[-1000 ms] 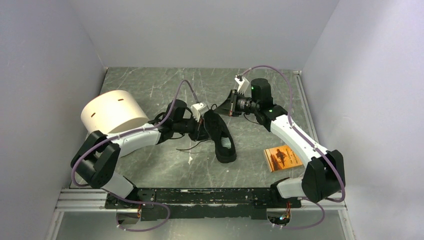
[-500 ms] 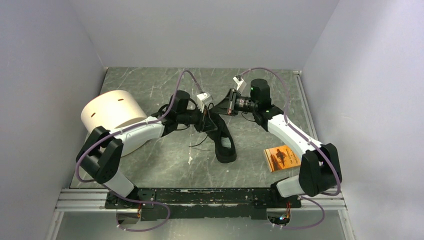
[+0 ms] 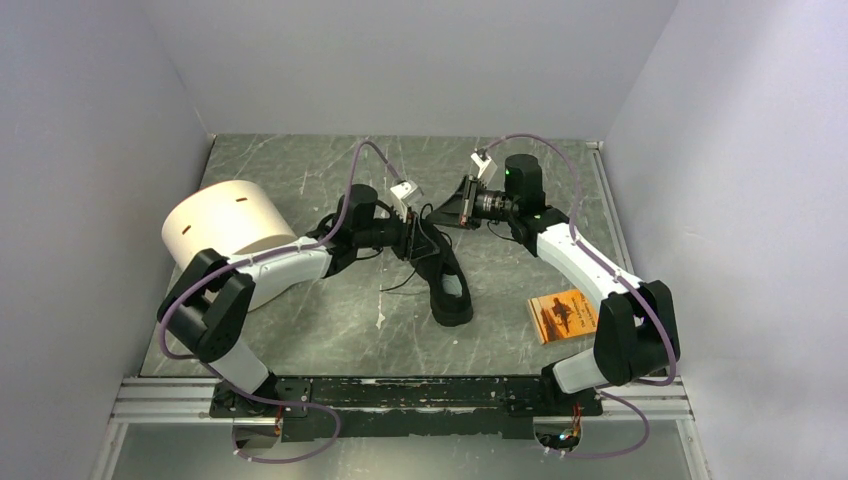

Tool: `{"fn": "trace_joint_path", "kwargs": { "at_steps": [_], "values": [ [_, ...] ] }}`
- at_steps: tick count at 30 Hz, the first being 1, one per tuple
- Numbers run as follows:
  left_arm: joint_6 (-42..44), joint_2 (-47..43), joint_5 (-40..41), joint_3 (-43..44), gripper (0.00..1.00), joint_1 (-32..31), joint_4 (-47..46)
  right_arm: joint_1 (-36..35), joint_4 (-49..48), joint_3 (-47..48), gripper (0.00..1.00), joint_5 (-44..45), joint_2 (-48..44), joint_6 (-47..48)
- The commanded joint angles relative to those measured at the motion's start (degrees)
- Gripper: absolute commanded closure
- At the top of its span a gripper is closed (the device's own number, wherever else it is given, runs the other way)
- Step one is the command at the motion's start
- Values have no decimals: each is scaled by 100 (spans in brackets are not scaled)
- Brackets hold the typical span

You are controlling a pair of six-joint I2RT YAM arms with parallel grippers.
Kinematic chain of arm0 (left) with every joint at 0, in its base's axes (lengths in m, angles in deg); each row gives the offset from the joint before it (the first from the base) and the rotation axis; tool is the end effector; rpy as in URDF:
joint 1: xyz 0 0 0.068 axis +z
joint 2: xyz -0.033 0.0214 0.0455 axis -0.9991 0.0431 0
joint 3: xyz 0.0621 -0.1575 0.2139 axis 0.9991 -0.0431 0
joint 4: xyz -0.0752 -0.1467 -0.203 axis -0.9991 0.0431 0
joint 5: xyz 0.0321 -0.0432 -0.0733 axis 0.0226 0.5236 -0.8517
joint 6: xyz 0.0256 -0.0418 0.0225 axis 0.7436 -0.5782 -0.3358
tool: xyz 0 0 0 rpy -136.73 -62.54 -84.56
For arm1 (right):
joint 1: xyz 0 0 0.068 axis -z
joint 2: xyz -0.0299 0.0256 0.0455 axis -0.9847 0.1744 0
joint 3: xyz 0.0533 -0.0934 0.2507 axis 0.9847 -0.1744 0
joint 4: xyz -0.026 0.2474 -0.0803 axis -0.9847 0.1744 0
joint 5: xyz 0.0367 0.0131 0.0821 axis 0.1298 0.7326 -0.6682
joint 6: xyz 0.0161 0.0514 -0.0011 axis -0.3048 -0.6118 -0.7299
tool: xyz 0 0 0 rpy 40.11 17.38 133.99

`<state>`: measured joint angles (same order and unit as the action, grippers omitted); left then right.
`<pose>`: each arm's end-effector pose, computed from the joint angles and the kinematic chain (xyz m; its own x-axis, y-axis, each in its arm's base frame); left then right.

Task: Tie the shoes

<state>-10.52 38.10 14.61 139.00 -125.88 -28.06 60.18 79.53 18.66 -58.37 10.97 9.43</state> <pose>0.2655 -0.2366 0.2343 -0.5114 0.1151 -0.8516 0.8249 0.3436 -0.4489 0.2961 0.1342 0.2882 -0.8619 0.1777 -0.4749 -0.3792 0.3959 0.8364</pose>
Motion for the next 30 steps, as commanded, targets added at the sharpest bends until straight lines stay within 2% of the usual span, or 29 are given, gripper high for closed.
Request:
{"fn": "trace_joint_path", "kwargs": {
  "at_steps": [1, 6, 12, 23, 28, 30],
  "values": [
    [-232, 107, 123, 11, 71, -16, -670, 40, 60, 134, 100, -139, -12, 73],
    [-161, 144, 327, 71, 67, -21, -643, 38, 253, 194, 100, -147, 8, 129],
    [-292, 196, 248, 123, 67, -23, -778, 40, 216, 149, 100, -146, 12, 93],
    [-532, 219, -107, 173, 95, -24, -1000, 39, 136, 169, 100, -41, 104, 37],
    [-490, 140, -347, 102, 95, -24, -879, 44, 671, 530, 100, 450, 316, 545],
    [-458, 57, -371, 36, 95, -15, -845, 48, 896, 686, 96, 581, 535, 856]
  ]
}}
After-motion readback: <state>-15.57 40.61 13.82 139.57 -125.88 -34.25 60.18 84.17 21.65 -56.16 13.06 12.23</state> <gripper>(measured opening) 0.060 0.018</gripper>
